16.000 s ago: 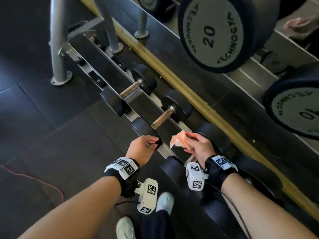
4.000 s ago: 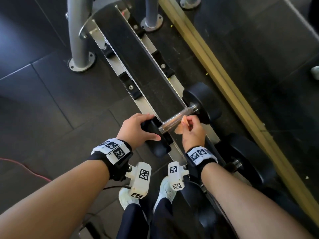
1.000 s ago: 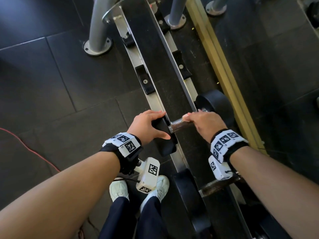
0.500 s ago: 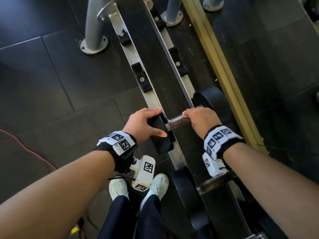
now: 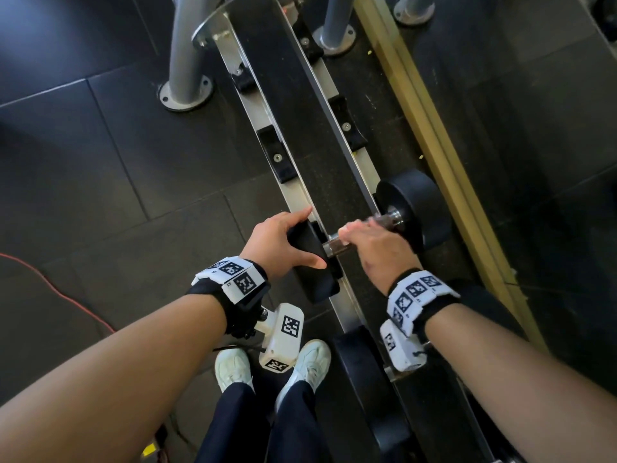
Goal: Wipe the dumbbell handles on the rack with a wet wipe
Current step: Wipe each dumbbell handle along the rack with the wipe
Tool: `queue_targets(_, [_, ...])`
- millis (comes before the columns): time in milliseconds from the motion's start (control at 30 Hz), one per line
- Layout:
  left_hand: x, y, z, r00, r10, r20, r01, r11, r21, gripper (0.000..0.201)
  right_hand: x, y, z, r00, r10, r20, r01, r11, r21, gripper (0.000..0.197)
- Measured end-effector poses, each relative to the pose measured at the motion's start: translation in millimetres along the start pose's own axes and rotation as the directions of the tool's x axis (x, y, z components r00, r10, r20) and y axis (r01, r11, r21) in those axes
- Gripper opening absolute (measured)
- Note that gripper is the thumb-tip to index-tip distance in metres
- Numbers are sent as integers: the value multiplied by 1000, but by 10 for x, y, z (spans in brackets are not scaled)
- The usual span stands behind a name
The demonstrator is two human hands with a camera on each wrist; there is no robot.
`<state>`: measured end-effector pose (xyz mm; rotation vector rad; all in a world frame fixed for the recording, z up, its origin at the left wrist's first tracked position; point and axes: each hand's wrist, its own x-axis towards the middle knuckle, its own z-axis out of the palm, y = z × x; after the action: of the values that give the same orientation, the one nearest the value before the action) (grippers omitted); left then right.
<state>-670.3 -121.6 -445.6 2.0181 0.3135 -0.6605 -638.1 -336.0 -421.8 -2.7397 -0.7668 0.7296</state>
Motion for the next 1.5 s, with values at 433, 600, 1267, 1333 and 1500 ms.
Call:
queue_targets(433, [-15, 14, -6, 1000, -2, 4, 2, 1000, -24, 106, -87, 43, 71, 998, -19, -55, 16, 998, -64, 49])
queue_targets(600, [-15, 11, 1, 1000, -4, -3, 4, 1000, -26, 106, -147, 1, 160, 967, -247, 58, 249, 968, -40, 48])
queue_targets(1267, [-25, 74, -34, 1000, -29, -5, 29, 999, 12, 104, -313, 191, 398, 418, 856, 304, -356, -153, 922, 13])
queue_targets(1333, [-20, 63, -31, 1000, -21, -11, 22, 1000, 18, 104, -263, 171, 445, 511, 762, 397, -152, -375, 915, 26])
queue_targets(1500, [-4, 9, -18, 1000, -8, -18, 9, 999, 38, 103, -98, 32, 456, 538, 722, 435, 198, -610, 767, 35])
